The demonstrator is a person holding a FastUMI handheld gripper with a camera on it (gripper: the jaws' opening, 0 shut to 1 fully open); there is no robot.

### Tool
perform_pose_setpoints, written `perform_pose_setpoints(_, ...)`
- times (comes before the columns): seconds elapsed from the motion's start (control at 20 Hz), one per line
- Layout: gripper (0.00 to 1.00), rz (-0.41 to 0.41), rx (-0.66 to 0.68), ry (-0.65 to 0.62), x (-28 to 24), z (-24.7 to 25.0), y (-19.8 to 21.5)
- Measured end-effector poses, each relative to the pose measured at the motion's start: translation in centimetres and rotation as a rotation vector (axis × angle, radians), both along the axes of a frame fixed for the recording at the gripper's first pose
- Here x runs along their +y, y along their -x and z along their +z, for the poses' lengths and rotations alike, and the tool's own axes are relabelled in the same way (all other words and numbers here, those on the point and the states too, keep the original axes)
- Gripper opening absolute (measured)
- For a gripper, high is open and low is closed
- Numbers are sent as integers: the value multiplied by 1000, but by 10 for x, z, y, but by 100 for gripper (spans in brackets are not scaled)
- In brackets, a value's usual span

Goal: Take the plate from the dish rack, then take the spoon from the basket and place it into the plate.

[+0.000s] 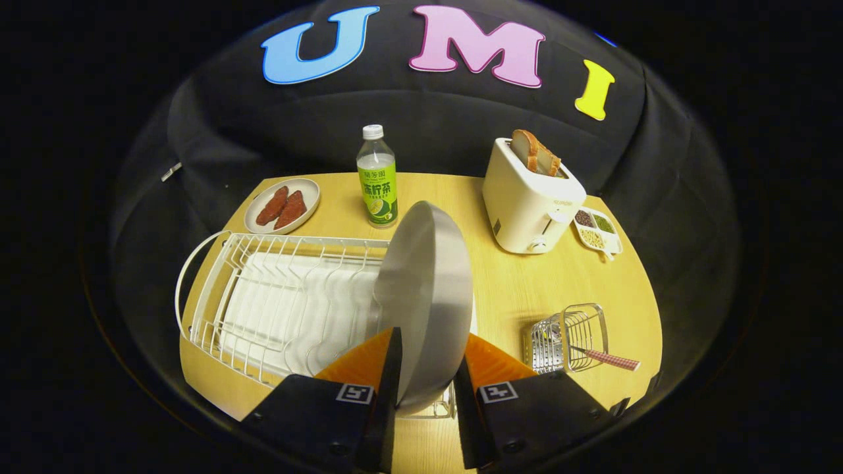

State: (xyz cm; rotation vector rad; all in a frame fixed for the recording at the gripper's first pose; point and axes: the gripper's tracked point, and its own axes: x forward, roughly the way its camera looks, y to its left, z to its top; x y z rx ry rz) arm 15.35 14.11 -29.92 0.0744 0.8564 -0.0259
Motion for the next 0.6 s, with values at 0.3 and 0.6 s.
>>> perform_pose_setpoints(0.3, 31, 6, -91, 234, -16, 47, -27)
perform_pose_setpoints(0.6, 23, 23, -177, 277, -26, 86, -37)
